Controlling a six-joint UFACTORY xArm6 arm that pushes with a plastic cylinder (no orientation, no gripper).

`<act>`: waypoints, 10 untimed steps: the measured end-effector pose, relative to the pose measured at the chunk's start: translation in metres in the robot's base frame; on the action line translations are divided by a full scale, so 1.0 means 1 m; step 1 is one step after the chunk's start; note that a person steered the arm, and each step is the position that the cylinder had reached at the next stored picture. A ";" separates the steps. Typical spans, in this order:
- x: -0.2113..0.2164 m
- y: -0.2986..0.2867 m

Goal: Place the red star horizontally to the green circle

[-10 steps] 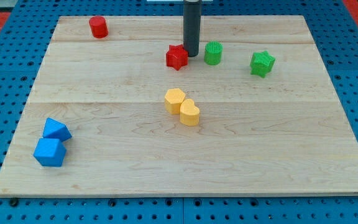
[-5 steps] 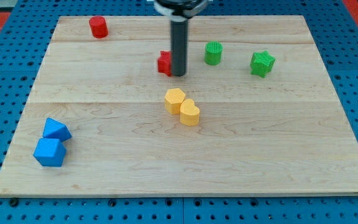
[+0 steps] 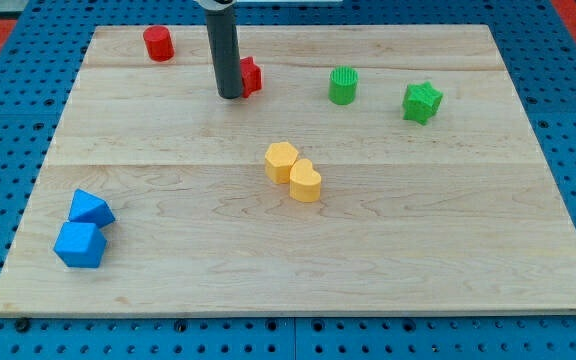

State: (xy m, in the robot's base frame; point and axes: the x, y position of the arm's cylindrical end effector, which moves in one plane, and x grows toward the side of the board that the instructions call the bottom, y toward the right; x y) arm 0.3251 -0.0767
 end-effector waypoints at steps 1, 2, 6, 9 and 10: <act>0.000 0.000; 0.000 0.000; -0.046 0.052; 0.023 0.106; 0.031 0.136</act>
